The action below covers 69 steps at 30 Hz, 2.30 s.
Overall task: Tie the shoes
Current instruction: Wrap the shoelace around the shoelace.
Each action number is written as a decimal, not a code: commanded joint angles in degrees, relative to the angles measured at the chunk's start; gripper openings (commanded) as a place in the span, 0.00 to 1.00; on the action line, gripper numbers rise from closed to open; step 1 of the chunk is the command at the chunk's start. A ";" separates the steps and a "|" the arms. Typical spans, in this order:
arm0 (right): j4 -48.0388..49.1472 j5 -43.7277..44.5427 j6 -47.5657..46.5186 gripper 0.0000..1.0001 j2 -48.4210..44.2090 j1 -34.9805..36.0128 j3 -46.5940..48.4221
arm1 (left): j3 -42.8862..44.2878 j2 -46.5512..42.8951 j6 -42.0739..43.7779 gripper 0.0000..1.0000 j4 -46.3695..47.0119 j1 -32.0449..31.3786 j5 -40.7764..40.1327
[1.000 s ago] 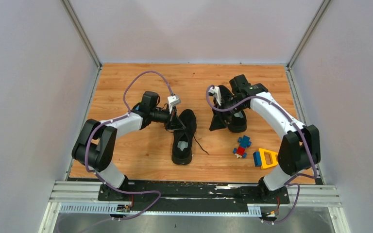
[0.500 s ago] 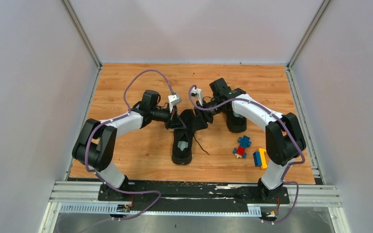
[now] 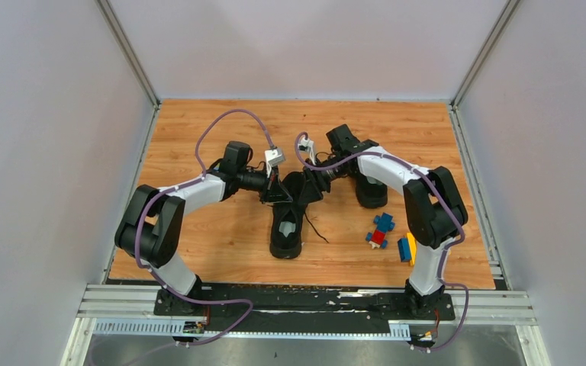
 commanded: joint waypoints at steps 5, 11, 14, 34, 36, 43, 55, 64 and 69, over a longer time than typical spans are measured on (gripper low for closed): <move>2.66 -11.02 -3.35 0.40 0.62 -0.14 2.50 | 2.12 0.49 1.85 0.00 -0.09 -0.48 3.19; 2.66 -11.23 -2.80 0.33 1.51 -0.31 2.96 | 2.29 0.68 1.70 0.00 0.08 -0.50 3.26; 2.72 -9.63 -2.88 0.33 1.94 -0.41 3.06 | 2.38 0.58 2.02 0.00 -0.14 -0.49 3.63; 1.98 -10.49 -3.46 0.29 3.48 -0.54 5.18 | 2.85 0.84 2.98 0.00 -1.61 -0.48 3.49; 1.44 -7.29 -2.98 0.27 2.34 -0.54 5.13 | 3.03 0.77 2.98 0.00 -1.66 -0.48 3.03; 0.79 -1.09 -2.51 0.34 -2.82 -0.22 0.15 | 3.09 0.66 1.76 0.00 -1.53 -0.49 2.00; 0.80 0.57 -0.53 0.02 -3.82 1.28 2.08 | 3.27 0.05 0.56 0.00 -2.42 -0.48 2.30; 1.44 4.22 -0.50 0.18 -3.39 2.57 1.93 | 4.99 -0.96 4.21 0.00 -9.52 -0.49 2.07; 1.76 5.00 0.10 0.16 -2.89 3.08 3.18 | 5.11 -1.17 4.03 0.00 -9.60 -0.48 1.92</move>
